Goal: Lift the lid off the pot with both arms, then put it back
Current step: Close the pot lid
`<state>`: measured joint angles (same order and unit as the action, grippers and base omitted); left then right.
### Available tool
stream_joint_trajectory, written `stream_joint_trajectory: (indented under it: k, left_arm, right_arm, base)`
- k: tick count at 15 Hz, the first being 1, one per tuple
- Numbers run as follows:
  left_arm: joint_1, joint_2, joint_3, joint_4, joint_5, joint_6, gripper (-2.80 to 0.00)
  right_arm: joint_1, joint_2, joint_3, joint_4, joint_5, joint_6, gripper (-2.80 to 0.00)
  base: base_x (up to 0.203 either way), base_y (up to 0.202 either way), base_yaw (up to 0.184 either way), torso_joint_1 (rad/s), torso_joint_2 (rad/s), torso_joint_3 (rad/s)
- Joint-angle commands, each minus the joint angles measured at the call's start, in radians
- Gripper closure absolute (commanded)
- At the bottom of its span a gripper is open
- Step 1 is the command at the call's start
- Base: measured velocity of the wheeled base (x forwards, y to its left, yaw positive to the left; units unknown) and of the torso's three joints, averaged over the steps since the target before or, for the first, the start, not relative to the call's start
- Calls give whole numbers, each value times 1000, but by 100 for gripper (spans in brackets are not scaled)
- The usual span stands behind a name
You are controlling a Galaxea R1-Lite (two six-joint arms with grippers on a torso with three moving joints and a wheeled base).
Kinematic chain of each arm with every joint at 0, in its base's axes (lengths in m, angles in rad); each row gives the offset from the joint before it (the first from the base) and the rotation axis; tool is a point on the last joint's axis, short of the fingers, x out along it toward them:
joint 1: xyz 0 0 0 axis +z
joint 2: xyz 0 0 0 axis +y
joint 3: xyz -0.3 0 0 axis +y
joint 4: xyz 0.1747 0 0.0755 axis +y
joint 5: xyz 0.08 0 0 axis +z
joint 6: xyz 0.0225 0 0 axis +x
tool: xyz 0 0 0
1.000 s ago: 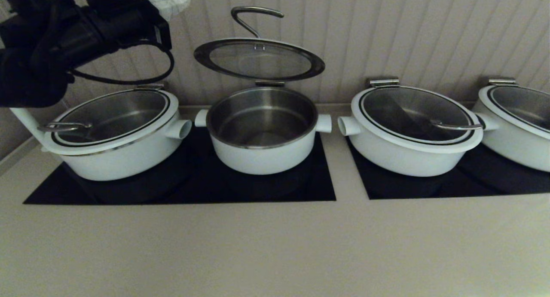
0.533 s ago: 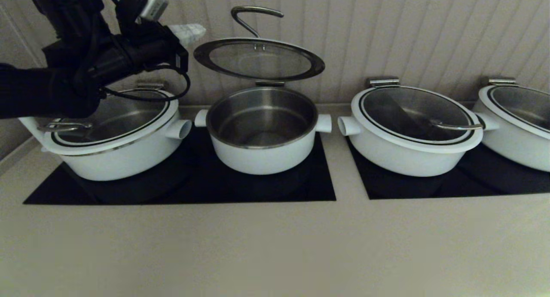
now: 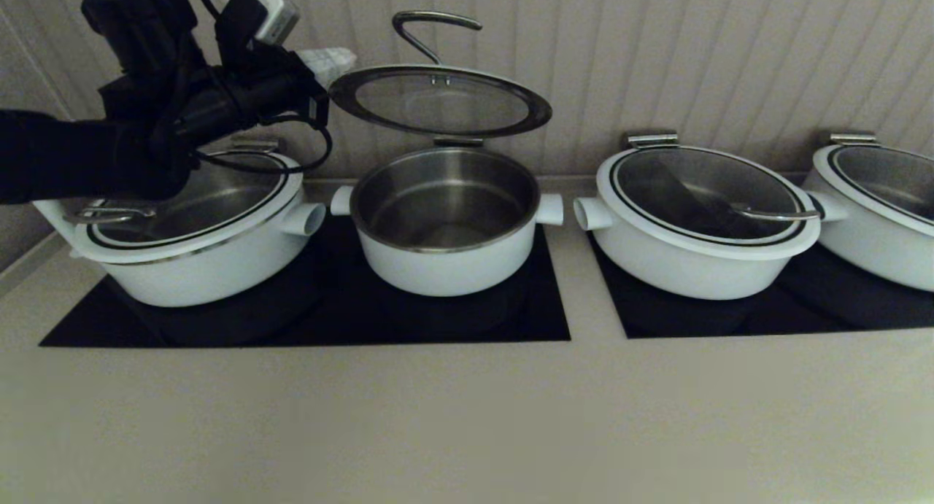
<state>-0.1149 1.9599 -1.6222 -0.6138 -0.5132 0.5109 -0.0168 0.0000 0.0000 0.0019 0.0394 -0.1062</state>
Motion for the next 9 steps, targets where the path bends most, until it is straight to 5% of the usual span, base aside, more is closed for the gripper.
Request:
stream_joint_trajectory:
  k: [1, 9]
  left_arm:
    - [-1, 11, -11, -3, -4, 4, 0]
    - [-1, -70, 215, -104, -7, 18, 0]
  right_arm:
    - [0, 0, 0, 0, 1, -1, 0]
    - [0, 0, 0, 0, 1, -1, 0]
  base:
    - [0, 0, 0, 0, 0, 0]
    - [0, 0, 0, 0, 0, 0]
